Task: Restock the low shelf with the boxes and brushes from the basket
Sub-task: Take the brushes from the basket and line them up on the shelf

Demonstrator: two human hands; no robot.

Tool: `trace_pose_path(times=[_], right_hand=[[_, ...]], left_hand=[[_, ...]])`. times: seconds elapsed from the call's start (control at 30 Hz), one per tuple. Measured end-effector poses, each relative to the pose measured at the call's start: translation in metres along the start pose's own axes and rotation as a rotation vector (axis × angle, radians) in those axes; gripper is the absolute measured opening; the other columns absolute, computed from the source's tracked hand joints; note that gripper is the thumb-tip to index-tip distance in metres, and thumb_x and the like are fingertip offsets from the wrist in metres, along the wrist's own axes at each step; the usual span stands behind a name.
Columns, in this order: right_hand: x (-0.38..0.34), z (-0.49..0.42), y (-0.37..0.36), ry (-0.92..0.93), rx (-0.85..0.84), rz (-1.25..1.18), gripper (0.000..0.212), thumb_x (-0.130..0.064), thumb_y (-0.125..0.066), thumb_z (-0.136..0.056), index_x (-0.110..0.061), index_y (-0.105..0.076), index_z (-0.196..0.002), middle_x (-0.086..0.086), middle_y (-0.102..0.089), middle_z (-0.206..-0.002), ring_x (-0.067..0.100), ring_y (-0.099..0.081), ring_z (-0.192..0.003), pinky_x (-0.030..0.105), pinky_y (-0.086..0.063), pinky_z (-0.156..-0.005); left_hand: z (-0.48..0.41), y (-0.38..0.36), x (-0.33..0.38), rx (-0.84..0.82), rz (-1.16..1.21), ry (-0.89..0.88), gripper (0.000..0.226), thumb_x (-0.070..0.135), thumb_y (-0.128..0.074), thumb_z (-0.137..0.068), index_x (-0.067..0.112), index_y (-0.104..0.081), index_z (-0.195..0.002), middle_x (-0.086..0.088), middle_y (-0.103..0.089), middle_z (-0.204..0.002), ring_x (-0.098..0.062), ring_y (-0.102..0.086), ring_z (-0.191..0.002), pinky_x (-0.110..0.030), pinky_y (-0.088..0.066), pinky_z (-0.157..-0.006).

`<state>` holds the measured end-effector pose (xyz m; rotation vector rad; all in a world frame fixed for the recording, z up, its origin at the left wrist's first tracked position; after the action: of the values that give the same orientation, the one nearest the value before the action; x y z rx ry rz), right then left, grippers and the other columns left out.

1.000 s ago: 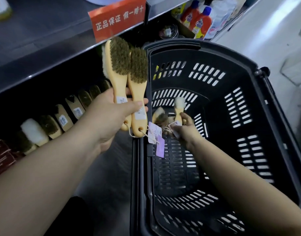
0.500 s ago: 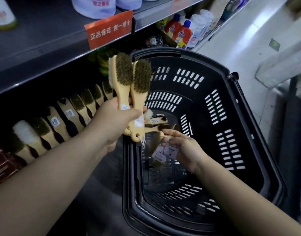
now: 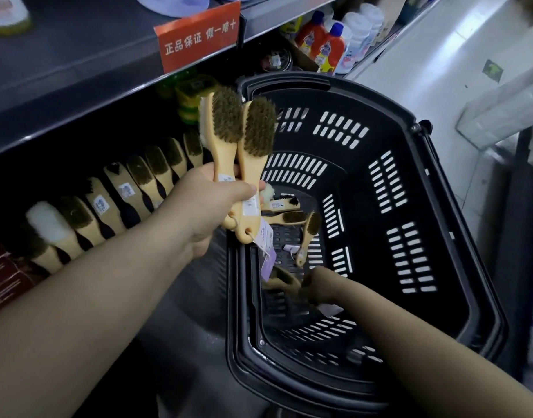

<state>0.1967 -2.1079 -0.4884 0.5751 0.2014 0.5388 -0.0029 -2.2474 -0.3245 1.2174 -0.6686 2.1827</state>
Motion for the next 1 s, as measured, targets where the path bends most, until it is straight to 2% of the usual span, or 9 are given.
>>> trace_pose_path(times=[0.13, 0.23, 0.27, 0.33, 0.43, 0.53, 0.63, 0.8, 1.0], right_hand=[[0.008, -0.006, -0.014, -0.046, -0.113, 0.175, 0.040, -0.034, -0.060, -0.087, -0.002, -0.061, -0.111, 0.016, -0.060, -0.099, 0.020, -0.049, -0.081, 0.025, -0.037, -0.070], [0.005, -0.004, 0.004, -0.039, -0.001, 0.095, 0.030, -0.034, -0.062, -0.087, -0.005, -0.065, -0.091, 0.010, -0.057, -0.079, 0.021, -0.051, -0.070, 0.021, -0.039, -0.057], [0.006, -0.001, 0.016, -0.045, 0.063, -0.038, 0.025, -0.033, -0.064, -0.086, -0.010, -0.063, -0.078, 0.006, -0.057, -0.069, 0.019, -0.054, -0.062, 0.019, -0.039, -0.048], [0.009, 0.010, 0.041, -0.055, 0.185, -0.333, 0.024, -0.028, -0.065, -0.086, -0.013, -0.059, -0.069, 0.000, -0.057, -0.058, 0.011, -0.055, -0.044, 0.016, -0.038, -0.038], [0.005, 0.043, 0.069, 0.040, 0.307, -0.881, 0.014, -0.016, -0.058, -0.091, -0.005, -0.060, -0.083, 0.003, -0.060, -0.050, 0.010, -0.054, -0.033, 0.017, -0.040, -0.036], [-0.014, 0.086, 0.084, 0.272, 0.340, -1.367, 0.012, -0.009, -0.050, -0.094, -0.003, -0.054, -0.085, 0.005, -0.068, -0.057, 0.014, -0.064, -0.047, 0.020, -0.047, -0.041], [-0.040, 0.123, 0.083, 0.464, 0.187, -1.621, 0.012, -0.009, -0.048, -0.093, -0.005, -0.058, -0.088, 0.010, -0.072, -0.074, 0.015, -0.068, -0.064, 0.023, -0.054, -0.051], [-0.083, 0.162, 0.079, 0.650, 0.126, -1.523, 0.013, -0.016, -0.048, -0.092, -0.007, -0.057, -0.090, 0.009, -0.071, -0.072, 0.014, -0.067, -0.065, 0.021, -0.053, -0.060], [-0.112, 0.171, 0.069, 0.656, 0.162, -1.203, 0.016, -0.020, -0.046, -0.097, -0.012, -0.053, -0.086, 0.002, -0.061, -0.052, 0.013, -0.053, -0.049, 0.022, -0.045, -0.056]], left_hand=[[-0.001, -0.002, 0.001, -0.012, 0.008, -0.005, 0.018, -0.004, -0.056, -0.086, 0.010, -0.062, -0.095, 0.002, -0.075, -0.077, -0.013, -0.072, -0.072, -0.054, -0.050, -0.088], [-0.001, -0.001, 0.001, 0.005, 0.002, -0.006, 0.018, -0.004, -0.057, -0.085, 0.010, -0.063, -0.094, 0.000, -0.075, -0.080, -0.018, -0.071, -0.077, -0.057, -0.048, -0.090], [-0.001, -0.001, 0.001, 0.013, -0.003, -0.007, 0.018, -0.004, -0.057, -0.084, 0.011, -0.063, -0.092, 0.000, -0.074, -0.082, -0.021, -0.071, -0.082, -0.058, -0.048, -0.090], [-0.001, 0.000, 0.001, 0.023, -0.005, -0.009, 0.019, -0.005, -0.058, -0.084, 0.013, -0.064, -0.090, 0.000, -0.074, -0.085, -0.022, -0.070, -0.086, -0.057, -0.049, -0.090], [0.000, 0.001, 0.001, 0.030, 0.030, 0.002, 0.021, -0.006, -0.057, -0.083, 0.013, -0.063, -0.090, -0.002, -0.073, -0.087, -0.019, -0.069, -0.082, -0.054, -0.048, -0.091], [0.001, 0.002, 0.000, 0.044, 0.082, 0.024, 0.021, -0.007, -0.056, -0.084, 0.012, -0.063, -0.090, -0.006, -0.072, -0.089, -0.019, -0.068, -0.079, -0.050, -0.048, -0.091], [0.001, 0.001, -0.002, 0.052, 0.157, 0.046, 0.018, -0.004, -0.056, -0.086, 0.012, -0.062, -0.091, -0.003, -0.071, -0.086, -0.014, -0.068, -0.071, -0.035, -0.055, -0.075], [0.001, -0.002, -0.003, 0.059, 0.283, 0.064, 0.008, 0.010, -0.055, -0.092, 0.013, -0.062, -0.089, -0.002, -0.071, -0.082, -0.012, -0.069, -0.064, -0.029, -0.057, -0.064], [0.004, -0.008, -0.009, 0.012, 0.284, 0.082, 0.011, 0.024, -0.057, -0.091, 0.019, -0.067, -0.092, -0.001, -0.073, -0.085, -0.019, -0.068, -0.081, -0.040, -0.052, -0.082]])
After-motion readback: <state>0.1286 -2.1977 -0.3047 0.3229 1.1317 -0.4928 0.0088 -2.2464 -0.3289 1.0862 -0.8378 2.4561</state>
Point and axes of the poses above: each hand's wrist, its own z-axis away from the middle knuckle, its own y-axis out of the back of the hand, x = y × z, the point moved 6 cm from there along -z, towards the middle knuckle
